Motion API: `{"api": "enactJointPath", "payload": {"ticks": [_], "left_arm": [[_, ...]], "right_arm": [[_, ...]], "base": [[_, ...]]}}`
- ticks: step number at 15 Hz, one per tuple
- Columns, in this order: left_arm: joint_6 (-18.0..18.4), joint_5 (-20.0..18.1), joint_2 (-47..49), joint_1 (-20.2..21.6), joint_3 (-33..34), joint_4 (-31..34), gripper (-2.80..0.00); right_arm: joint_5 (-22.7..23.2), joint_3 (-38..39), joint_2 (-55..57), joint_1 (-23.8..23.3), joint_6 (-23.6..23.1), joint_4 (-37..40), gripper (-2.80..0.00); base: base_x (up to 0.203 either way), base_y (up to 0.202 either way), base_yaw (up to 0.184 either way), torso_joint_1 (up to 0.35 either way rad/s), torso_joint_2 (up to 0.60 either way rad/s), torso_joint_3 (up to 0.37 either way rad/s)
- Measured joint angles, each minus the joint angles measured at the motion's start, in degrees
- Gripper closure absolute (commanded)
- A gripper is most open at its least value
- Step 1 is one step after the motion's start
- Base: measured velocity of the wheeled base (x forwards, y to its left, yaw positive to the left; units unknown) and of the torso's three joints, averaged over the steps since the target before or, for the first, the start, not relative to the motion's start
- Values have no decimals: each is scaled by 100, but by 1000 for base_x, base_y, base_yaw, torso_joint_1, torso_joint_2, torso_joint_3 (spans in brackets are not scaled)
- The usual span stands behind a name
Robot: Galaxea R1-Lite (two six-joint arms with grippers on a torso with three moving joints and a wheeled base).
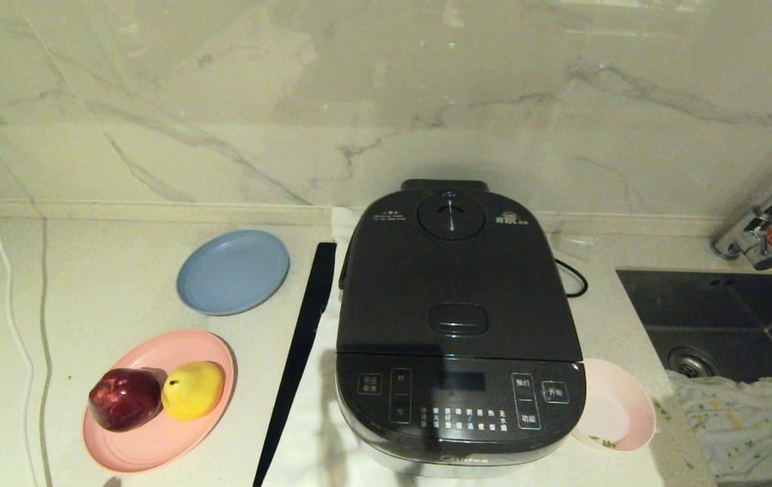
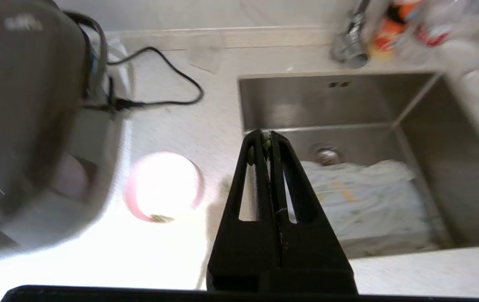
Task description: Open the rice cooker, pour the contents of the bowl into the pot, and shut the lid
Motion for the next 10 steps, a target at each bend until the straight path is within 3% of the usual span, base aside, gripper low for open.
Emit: {"api": "enactJointPath", "payload": {"ticks": [4, 6, 8, 10], "left_arm": [[-5, 1, 0, 0, 0, -1, 0], [-2, 1, 0, 0, 0, 0, 0], [-1, 1, 0, 0, 0, -1, 0], [-7, 1, 0, 0, 0, 1, 0]], "right_arm": [[182, 1516, -1357, -40, -557, -105, 0], [258, 2428, -1677, -45, -526, -654, 0], [618, 3318, -1838, -48, -536, -1528, 0], [975, 3658, -1914, -48, -533, -1823, 0]], "base": [[0, 0, 0, 0, 0, 0], [0, 0, 0, 0, 0, 0], [0, 0, 0, 0, 0, 0], [0, 0, 0, 0, 0, 0]]}}
